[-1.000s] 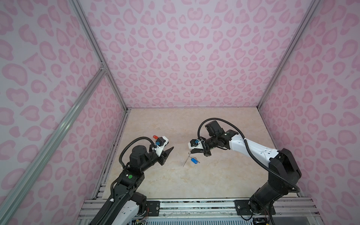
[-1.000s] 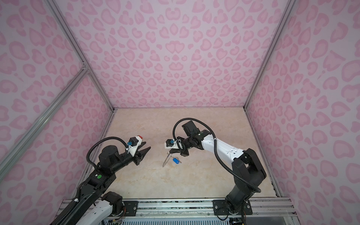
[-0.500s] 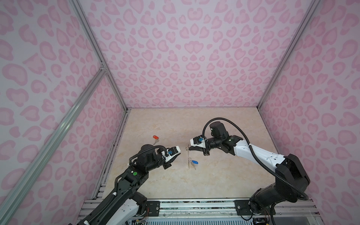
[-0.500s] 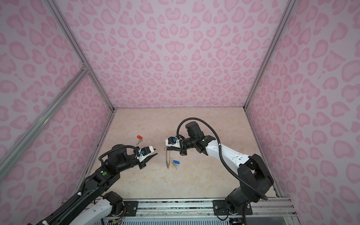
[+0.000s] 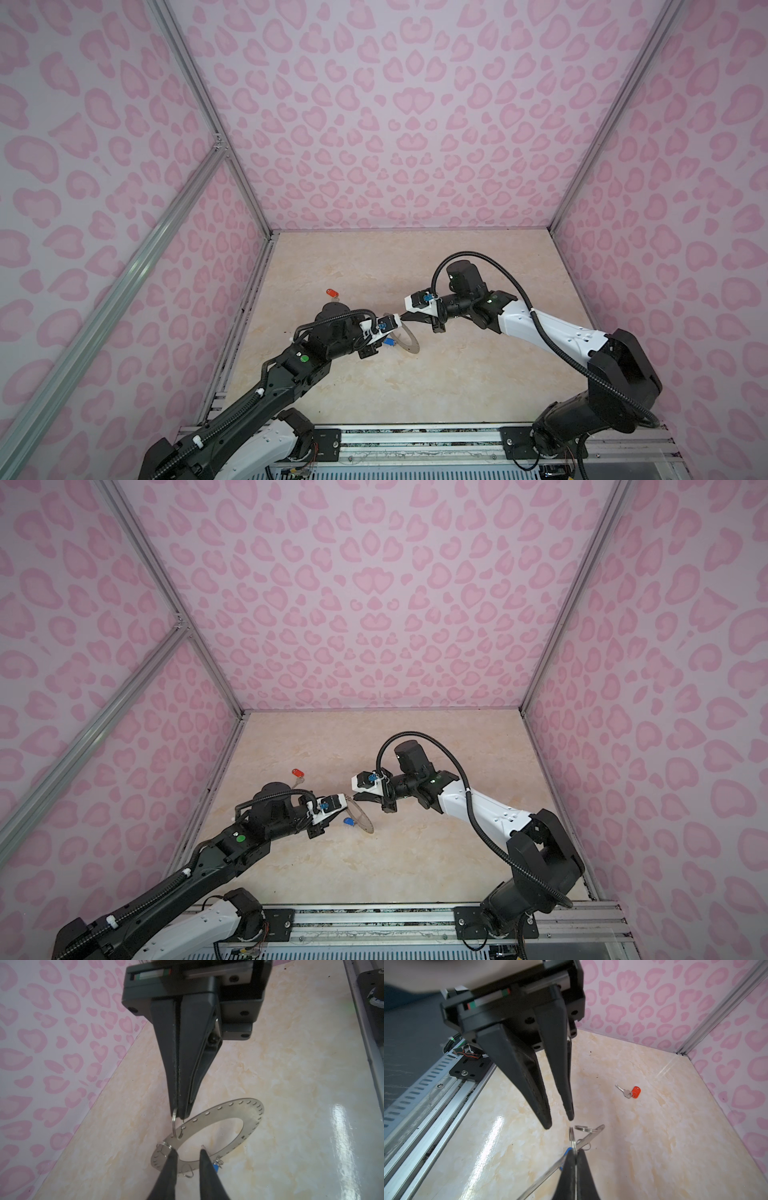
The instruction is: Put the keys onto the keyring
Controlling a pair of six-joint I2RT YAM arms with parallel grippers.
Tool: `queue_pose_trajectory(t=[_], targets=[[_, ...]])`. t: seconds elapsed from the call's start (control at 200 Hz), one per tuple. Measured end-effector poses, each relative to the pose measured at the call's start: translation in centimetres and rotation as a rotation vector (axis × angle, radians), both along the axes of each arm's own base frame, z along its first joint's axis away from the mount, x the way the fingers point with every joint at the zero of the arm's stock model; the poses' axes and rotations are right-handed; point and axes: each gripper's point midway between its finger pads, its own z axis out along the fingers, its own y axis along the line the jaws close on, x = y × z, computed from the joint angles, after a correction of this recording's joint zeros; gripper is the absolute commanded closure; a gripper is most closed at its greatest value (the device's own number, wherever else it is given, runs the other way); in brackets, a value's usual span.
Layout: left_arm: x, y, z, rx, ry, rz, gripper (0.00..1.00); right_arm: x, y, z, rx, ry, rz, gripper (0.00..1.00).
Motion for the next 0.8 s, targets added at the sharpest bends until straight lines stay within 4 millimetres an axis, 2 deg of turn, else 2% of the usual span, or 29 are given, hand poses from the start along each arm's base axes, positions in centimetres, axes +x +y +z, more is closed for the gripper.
queue_pose_trajectory(t=[0.185, 0.445, 0.625, 0.705, 0.75, 0.8], targets=[[0.4, -0.5, 0.8, -0.011, -0.025, 0.003, 0.81, -0.2, 0.2, -0.1, -0.004, 0.004, 0.006, 1.0], [0.4, -0.9, 0.2, -0.003, -0.001, -0.002, 0.83, -0.5, 0.2, -0.3, -0.014, 0.016, 0.01, 1.0], [0.7, -1.1, 0.0, -0.007, 0.016, 0.007, 0.89, -0.5, 0.2, 0.0, -0.01, 0.01, 0.01, 1.0], [0.8, -1.1, 0.0, -0.017, 0.033, 0.02, 0.96, -0.4, 0.2, 0.1, -0.01, 0.004, 0.005, 1.0], [0.9, -1.2, 0.2, -0.022, 0.029, 0.021, 0.97, -0.3, 0.2, 0.1, -0.01, -0.002, 0.003, 1.0], [0.9, -1.2, 0.3, -0.033, 0.032, 0.025, 0.97, -0.3, 0.1, 0.3, -0.008, -0.009, -0.001, 0.9]])
